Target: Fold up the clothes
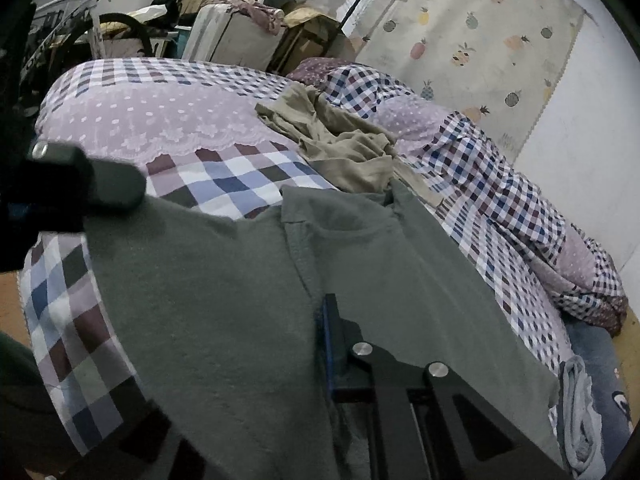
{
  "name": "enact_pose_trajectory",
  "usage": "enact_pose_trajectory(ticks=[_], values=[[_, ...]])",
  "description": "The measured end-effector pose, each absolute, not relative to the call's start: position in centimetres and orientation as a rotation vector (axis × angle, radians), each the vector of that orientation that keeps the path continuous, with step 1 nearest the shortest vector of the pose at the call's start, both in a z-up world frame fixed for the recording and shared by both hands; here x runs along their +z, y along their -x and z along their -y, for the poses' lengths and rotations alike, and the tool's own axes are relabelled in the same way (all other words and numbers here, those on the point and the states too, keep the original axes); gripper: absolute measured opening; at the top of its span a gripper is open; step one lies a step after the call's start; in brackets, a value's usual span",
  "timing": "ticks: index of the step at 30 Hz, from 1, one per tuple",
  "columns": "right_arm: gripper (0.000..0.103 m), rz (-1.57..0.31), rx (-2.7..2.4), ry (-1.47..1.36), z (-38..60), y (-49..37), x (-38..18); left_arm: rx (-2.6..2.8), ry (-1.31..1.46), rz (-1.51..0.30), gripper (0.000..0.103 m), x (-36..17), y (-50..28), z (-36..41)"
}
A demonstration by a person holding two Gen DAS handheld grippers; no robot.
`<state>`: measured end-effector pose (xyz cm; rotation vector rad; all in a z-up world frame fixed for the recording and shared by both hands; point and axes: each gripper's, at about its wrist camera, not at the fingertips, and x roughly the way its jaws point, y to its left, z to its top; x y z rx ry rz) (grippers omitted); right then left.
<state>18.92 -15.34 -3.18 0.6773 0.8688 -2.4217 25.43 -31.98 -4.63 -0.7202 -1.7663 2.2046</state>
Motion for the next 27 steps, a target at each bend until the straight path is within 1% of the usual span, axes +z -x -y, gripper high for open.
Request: enact_pose_trajectory(ticks=[1, 2, 3, 4, 5, 6, 7, 8, 12, 17, 21, 27], values=[[0.004, -0.859, -2.422, -0.68, 15.2, -18.9, -3.1, 2.219, 0.724, 1.767, 0.013, -4.6, -25.2, 32.2], [0.004, -0.849, -2.423, -0.683, 15.1, -18.9, -2.9, 2.233, 0.728, 1.768, 0.027, -4.5, -25.1, 32.5], [0.004, -0.838, -2.424, -0.685, 15.0, -18.8, -2.8, 2.237, 0.73, 1.766, 0.042, -4.5, -24.7, 32.7], [0.004, -0.829, -2.425, -0.686, 14.9, -18.8, -2.6, 2.229, 0.73, 1.76, 0.049, -4.4, -24.2, 32.7], [0.004, -0.817, -2.427, -0.686, 14.8, -18.8, -2.3, 2.218, 0.733, 1.749, 0.058, -4.3, -23.7, 32.6], [0.004, -0.802, -2.431, -0.687, 14.6, -18.7, -2.1, 2.214, 0.746, 1.721, 0.064, -4.1, -22.9, 32.5], [0.004, -0.789, -2.434, -0.688, 14.5, -18.7, -1.8, 2.222, 0.769, 1.681, 0.067, -3.9, -22.1, 32.2], [0.004, -0.777, -2.435, -0.689, 14.4, -18.6, -1.6, 2.232, 0.793, 1.638, 0.073, -3.6, -21.2, 32.0], [0.004, -0.743, -2.442, -0.678, 13.9, -18.6, -0.7, 2.263, 0.896, 1.488, 0.075, -3.2, -17.6, 31.0], [0.004, -0.709, -2.453, -0.657, 13.2, -18.8, 0.3, 2.206, 1.013, 1.419, 0.075, -3.3, -13.1, 30.1], [0.004, -0.708, -2.455, -0.647, 13.0, -18.9, 0.7, 2.19, 1.068, 1.298, 0.075, -3.3, -9.7, 28.8], [0.004, -0.702, -2.449, -0.64, 12.5, -19.2, 1.1, 2.134, 1.088, 1.203, 0.075, -3.4, -5.4, 28.8]])
